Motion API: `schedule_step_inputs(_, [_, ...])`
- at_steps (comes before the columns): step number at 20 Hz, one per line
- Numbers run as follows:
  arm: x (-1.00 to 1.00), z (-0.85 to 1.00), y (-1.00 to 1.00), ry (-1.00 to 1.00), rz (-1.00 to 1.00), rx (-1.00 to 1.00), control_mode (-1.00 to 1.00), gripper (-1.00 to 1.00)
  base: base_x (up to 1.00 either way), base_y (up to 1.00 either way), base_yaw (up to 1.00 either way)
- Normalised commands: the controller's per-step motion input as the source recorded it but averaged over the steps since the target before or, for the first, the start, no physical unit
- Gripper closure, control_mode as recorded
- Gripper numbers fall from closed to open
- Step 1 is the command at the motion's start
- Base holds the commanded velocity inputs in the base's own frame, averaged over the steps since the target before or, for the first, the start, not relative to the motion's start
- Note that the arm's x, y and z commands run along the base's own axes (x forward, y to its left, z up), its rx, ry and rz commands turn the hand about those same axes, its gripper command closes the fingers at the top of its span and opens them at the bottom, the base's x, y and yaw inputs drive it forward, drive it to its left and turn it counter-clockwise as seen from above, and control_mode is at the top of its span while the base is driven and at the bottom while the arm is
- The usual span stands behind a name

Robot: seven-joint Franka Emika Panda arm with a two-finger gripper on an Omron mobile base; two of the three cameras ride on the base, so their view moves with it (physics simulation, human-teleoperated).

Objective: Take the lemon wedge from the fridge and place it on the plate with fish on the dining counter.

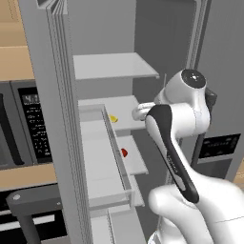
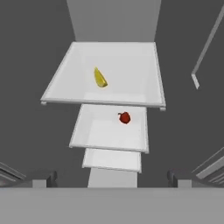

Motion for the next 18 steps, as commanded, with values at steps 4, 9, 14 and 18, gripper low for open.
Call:
schedule_step_inputs(4, [0.33,-0.34,0.09,0.0,0.09,0.0,-1.0,-1.0,0.0,0.0,0.0])
schedule_step_inputs(9, [0.84,-0.01,0.04,-0.06,0.09,0.0,-1.0,-1.0,0.0,0.0,0.0])
schedule_step_inputs(14, [0.76,-0.24,0.25,-0.04,0.08,0.0,-1.0,-1.0,0.0,0.0,0.0])
schedule_step_inputs(18, [0.77,-0.31,0.33,0.0,0.05,0.0,-1.0,-1.0,0.0,0.0,0.0])
